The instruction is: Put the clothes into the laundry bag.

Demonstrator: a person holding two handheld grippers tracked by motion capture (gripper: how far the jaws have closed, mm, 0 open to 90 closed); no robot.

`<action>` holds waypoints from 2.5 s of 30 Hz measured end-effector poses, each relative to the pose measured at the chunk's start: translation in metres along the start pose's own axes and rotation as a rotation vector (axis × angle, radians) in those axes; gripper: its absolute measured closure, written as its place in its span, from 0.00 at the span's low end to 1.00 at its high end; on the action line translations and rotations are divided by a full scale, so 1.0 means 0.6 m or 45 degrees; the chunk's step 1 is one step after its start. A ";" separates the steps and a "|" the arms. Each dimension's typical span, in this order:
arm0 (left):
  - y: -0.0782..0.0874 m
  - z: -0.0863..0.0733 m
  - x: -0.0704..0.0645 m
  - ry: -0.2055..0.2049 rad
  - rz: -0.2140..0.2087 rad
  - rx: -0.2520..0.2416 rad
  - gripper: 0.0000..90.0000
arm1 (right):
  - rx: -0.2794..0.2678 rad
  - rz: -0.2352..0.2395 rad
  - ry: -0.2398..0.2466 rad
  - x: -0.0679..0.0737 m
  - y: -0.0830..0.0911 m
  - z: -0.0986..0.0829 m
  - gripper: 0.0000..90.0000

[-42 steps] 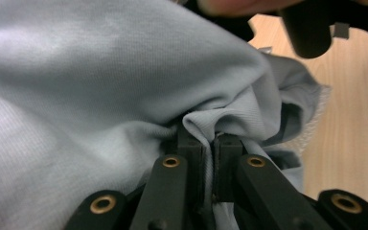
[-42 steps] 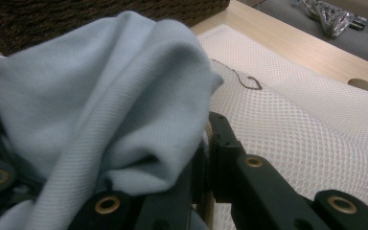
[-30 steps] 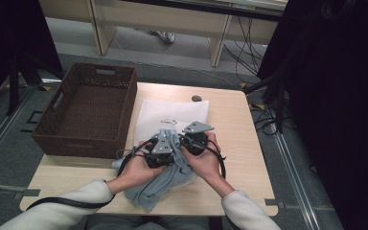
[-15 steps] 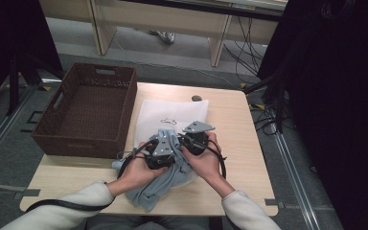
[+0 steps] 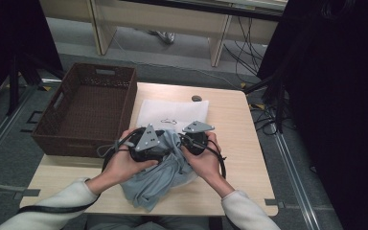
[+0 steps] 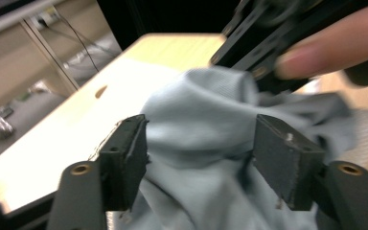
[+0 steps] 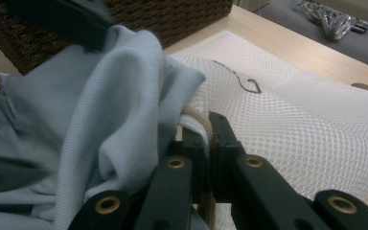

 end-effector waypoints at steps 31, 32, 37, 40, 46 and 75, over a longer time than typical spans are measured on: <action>-0.043 -0.053 -0.070 -0.078 -0.117 0.276 0.92 | 0.017 -0.006 -0.039 0.001 -0.005 -0.004 0.98; -0.050 -0.057 -0.065 -0.080 -0.110 0.285 0.92 | 0.017 -0.001 -0.042 0.003 -0.004 -0.004 0.98; -0.066 -0.068 -0.047 -0.036 -0.100 0.338 0.92 | 0.014 0.007 -0.034 0.004 -0.005 -0.003 0.98; -0.078 -0.076 -0.033 -0.003 -0.067 0.364 0.92 | 0.007 0.017 -0.021 0.006 -0.004 -0.002 0.98; -0.085 -0.078 -0.016 0.050 0.005 0.361 0.93 | 0.006 0.026 -0.001 0.008 -0.003 -0.001 0.98; -0.066 -0.106 -0.113 -0.014 -0.182 0.353 0.46 | 0.020 0.011 -0.017 0.005 -0.008 -0.004 0.97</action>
Point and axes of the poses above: each handheld gripper's, and its own axes: y roughly backward along the jaws, z roughly out of its top, x roughly to its left, the point moved 7 cm from there along -y, roughly forward along the jaws, and after that the axes turned 12 degrees about -z, right-handed, at the moved point
